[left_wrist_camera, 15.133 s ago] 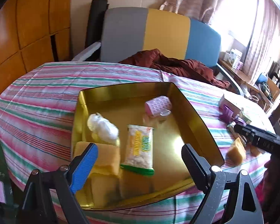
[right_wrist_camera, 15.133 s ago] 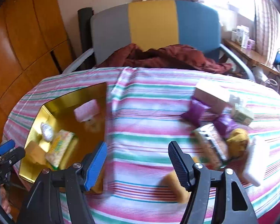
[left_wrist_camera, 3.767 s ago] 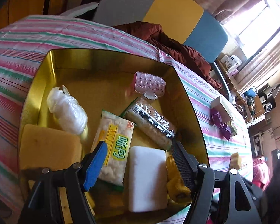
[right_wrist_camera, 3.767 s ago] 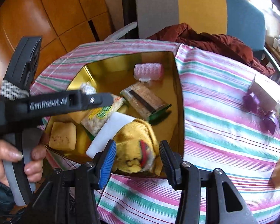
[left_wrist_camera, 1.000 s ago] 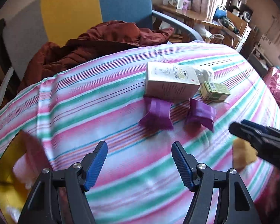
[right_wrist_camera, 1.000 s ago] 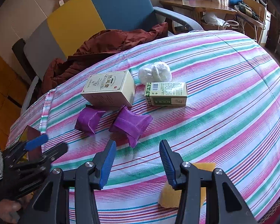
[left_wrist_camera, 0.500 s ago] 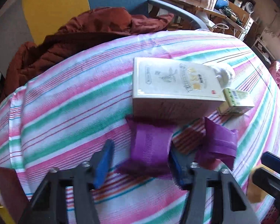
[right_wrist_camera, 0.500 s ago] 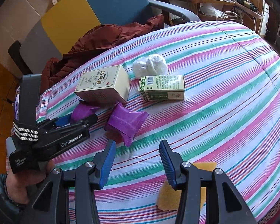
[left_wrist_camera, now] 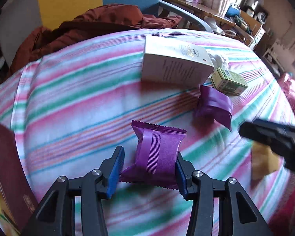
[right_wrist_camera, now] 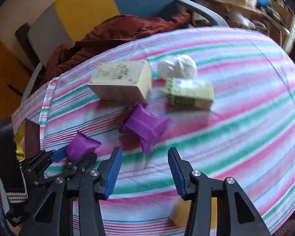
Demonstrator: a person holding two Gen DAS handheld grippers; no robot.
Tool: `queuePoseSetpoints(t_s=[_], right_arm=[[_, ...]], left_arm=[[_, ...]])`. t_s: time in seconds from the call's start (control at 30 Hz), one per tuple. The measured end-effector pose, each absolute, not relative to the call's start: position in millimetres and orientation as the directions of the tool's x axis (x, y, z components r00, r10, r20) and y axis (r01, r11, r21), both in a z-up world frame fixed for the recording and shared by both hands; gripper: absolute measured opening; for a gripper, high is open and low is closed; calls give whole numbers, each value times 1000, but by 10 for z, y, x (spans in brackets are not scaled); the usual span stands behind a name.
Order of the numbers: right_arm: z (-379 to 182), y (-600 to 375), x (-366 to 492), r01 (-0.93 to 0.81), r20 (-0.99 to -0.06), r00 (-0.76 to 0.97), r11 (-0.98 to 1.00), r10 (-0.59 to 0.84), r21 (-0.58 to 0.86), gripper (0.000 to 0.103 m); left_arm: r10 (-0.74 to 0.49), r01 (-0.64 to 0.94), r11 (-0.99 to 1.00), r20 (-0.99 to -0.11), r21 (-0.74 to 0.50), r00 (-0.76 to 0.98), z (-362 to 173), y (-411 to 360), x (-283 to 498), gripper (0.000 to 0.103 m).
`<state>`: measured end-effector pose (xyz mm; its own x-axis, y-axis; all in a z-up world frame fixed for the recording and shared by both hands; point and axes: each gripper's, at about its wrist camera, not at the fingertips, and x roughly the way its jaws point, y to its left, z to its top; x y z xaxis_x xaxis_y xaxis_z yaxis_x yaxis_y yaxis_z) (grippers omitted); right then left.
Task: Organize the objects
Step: 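Grasp a purple packet with left while right grasps the white medicine box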
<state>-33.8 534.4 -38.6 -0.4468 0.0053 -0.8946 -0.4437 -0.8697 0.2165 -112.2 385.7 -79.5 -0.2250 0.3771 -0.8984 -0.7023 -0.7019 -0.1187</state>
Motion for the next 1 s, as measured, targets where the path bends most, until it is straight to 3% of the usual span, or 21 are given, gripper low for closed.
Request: queuePoseSetpoints(t_s=[0.23,0.47,0.5,0.57,0.7,1.0], right_arm=[[-233,5189,-1016,-155,-886,-458,-988,74,-3,50],[-377,5041,-1620,114,-913,-354,-959,203,-258,54],[-412,5053,-1660,138,-920,-335,-955,206,-264,55],[-487,5027,-1763,192,-915,-325,-931,238,-311,70],[-603,4977,-1851,212,-904,-314,-906,292,-366,79],[-491,4909,-1811,242,-895,-350,-896,277,-371,73]], left_arm=[[411,-683,-710,-889,-172,-203,-791,3730,-1102,49],[442,-671,-710,-877,-214,-188,-795,3662,-1108,49],[447,-671,-708,-875,-219,-186,-795,3652,-1107,49],[457,-671,-705,-870,-229,-184,-794,3633,-1098,49],[474,-670,-700,-863,-248,-175,-789,3598,-1092,49],[497,-659,-696,-853,-284,-157,-779,3525,-1072,50]])
